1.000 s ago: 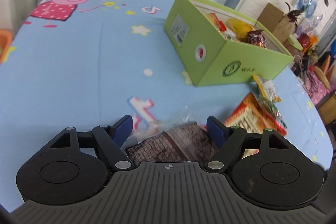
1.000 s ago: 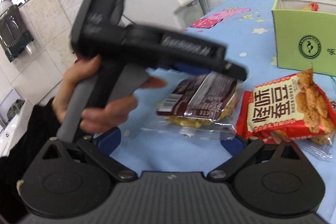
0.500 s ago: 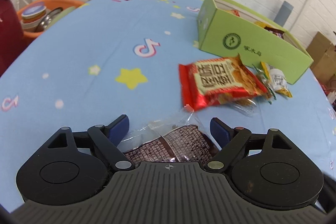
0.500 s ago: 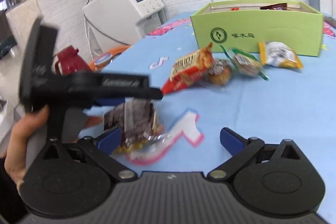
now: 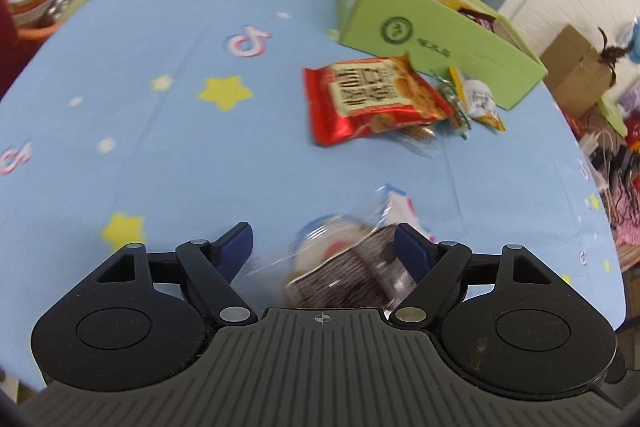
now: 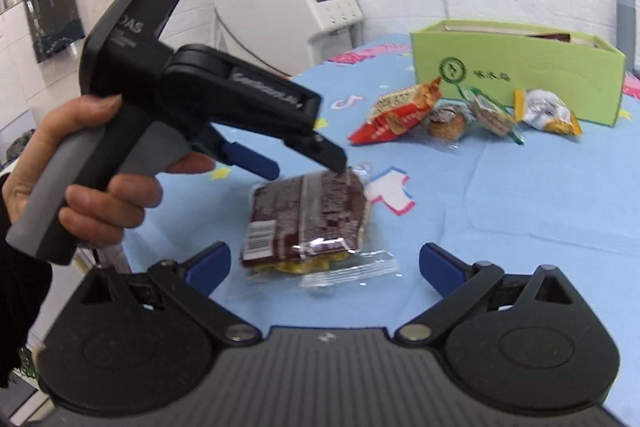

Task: Organize snacks
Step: 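Reach to the brown chocolate bread bag and grasp it with the left gripper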

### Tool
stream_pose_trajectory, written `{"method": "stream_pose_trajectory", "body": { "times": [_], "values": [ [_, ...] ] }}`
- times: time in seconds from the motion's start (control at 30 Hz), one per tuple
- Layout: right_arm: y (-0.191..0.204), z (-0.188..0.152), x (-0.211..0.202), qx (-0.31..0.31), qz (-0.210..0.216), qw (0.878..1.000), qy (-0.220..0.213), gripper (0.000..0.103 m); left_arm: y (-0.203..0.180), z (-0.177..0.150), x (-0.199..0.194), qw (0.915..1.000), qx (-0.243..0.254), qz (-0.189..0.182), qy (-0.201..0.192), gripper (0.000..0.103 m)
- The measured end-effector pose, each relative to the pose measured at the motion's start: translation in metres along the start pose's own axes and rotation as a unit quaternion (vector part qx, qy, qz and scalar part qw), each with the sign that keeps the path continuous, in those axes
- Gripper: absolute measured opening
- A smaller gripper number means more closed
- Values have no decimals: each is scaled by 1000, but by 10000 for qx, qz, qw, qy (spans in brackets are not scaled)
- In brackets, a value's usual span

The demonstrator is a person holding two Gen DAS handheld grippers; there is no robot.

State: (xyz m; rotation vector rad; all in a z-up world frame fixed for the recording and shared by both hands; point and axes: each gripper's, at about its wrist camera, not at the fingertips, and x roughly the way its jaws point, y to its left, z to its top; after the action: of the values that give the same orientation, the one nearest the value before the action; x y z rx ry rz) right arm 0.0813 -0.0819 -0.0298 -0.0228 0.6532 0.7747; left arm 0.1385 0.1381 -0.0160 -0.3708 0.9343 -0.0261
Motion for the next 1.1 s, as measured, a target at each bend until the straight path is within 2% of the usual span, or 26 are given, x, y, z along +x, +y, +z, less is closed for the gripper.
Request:
{"method": "stream_pose_trajectory", "body": {
  "times": [0.13,0.27,0.37,0.5,0.53,0.6,0.7,0.83,0.97,1.1],
  "values": [
    [15,-7,-9,-222,-11,9998,13,99,16,-24,-24,9999,15,-60,96,69],
    [3,-9,-22,47,-108,9999,-35,99,11,-49,-44,9980,574,-208,172,68],
    [-8,-10,-27,315,-192,9993,-85,99,1,-60,-49,9949,986,-38,213,66],
    [-28,-14,-36,660,-473,9965,-176,99,-10,-68,-37,9876,1484,434,277,64],
    [-32,-15,-37,734,-539,9956,-199,99,-14,-70,-34,9859,1586,471,244,67],
    [-42,-16,-43,911,-619,9936,-250,99,-23,-71,-29,9836,1747,386,235,67],
    [-55,-18,-50,1119,-741,9905,-306,99,-43,-66,-16,9829,1830,37,209,69],
    [-67,-19,-53,1335,-738,9878,-300,99,-59,-57,0,9818,1890,114,121,67],
    [-67,-15,-49,1430,-435,9883,-305,99,-39,-61,-26,9848,1706,-274,149,68],
    [-63,-3,-27,1290,-248,9912,-177,99,-20,-34,-41,9892,1404,-306,-286,74]
  ]
}}
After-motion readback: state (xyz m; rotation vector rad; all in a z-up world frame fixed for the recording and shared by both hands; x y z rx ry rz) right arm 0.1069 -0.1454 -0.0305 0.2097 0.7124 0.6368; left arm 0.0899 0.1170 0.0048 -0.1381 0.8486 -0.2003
